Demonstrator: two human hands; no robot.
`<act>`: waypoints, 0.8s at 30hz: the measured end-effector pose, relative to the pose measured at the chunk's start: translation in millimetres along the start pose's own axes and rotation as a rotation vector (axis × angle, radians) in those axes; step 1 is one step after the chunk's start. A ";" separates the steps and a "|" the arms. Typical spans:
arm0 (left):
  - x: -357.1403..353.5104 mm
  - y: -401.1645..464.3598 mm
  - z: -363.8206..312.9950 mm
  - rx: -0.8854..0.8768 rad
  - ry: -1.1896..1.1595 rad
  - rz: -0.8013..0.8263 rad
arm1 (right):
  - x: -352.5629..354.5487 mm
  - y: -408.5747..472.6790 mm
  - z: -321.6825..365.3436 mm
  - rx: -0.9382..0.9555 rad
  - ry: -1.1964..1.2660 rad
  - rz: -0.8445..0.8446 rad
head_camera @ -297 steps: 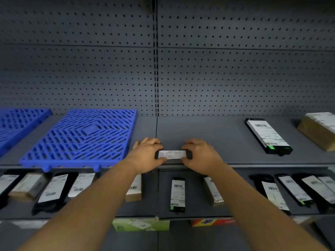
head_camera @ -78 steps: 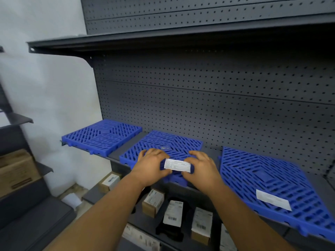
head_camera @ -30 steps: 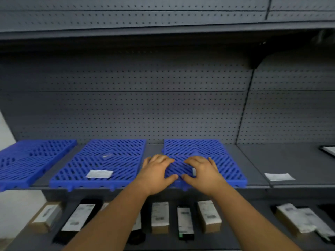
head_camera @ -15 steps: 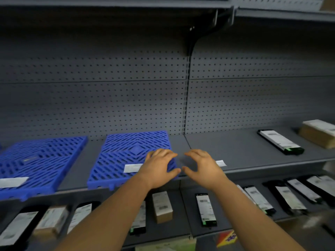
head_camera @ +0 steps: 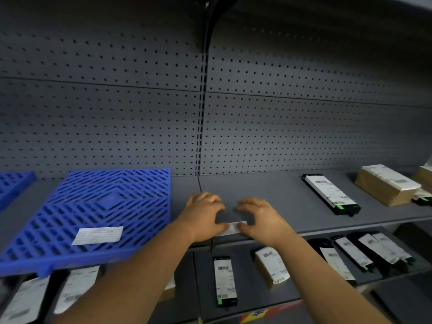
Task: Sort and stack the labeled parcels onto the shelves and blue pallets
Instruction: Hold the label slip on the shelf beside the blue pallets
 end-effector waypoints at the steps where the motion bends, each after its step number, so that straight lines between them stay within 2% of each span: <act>1: -3.2 0.1 -0.9 0.013 0.007 0.017 | -3.6 1.1 -4.5 0.006 0.012 0.020; 12: -14.8 -15.5 -8.3 0.209 0.052 0.088 | -3.3 7.5 -27.5 0.170 -0.019 0.088; 24: -13.7 -26.8 -15.5 0.393 0.000 0.049 | -4.9 -1.5 -37.0 0.185 0.032 0.068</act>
Point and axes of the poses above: each hand's wrist, its own y-axis towards the middle knuckle, its own x-axis out of the back of the hand, z = x × y, the point moved 4 cm from there along y, towards the middle knuckle, and after that the axes turned 14 degrees about x, right-handed, at the moved point
